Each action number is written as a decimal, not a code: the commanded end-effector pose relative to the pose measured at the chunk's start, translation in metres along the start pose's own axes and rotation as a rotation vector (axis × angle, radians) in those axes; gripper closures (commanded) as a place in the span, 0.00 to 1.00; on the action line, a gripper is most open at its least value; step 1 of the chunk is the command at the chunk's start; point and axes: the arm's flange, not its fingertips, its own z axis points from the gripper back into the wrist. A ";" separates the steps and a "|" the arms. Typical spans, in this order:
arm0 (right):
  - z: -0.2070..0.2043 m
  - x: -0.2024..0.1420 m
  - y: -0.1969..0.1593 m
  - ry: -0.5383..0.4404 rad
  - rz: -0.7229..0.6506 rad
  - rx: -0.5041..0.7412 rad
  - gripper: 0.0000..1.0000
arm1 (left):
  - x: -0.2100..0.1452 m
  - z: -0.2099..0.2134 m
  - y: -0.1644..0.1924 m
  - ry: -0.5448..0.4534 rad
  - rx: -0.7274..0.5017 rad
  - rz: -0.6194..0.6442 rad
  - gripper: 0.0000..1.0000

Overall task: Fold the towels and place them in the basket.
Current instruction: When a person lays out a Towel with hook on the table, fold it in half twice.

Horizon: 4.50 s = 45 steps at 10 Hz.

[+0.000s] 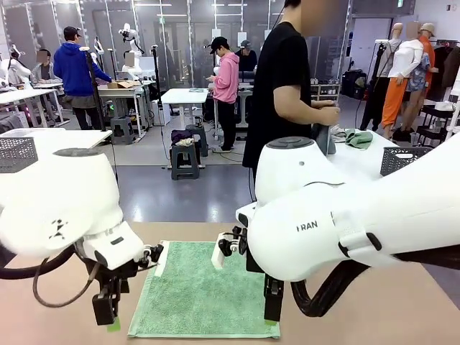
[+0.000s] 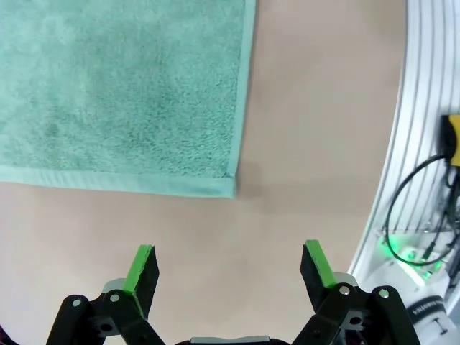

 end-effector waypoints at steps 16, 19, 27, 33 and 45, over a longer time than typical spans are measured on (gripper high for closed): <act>-0.049 -0.003 0.003 -0.006 0.120 -0.035 0.00 | 0.007 -0.041 -0.022 -0.040 0.101 -0.093 0.00; -0.068 -0.003 0.000 -0.053 0.138 -0.020 0.00 | 0.002 -0.057 -0.025 -0.045 0.107 -0.108 0.00; -0.086 -0.004 -0.001 -0.033 0.136 0.032 0.00 | -0.009 -0.077 -0.027 -0.040 0.055 -0.132 0.00; -0.095 -0.008 -0.011 -0.025 0.137 0.049 0.00 | -0.013 -0.087 -0.028 -0.041 0.025 -0.119 0.00; -0.087 -0.003 -0.012 -0.010 0.148 -0.002 1.00 | -0.010 -0.085 -0.025 0.063 0.077 -0.147 1.00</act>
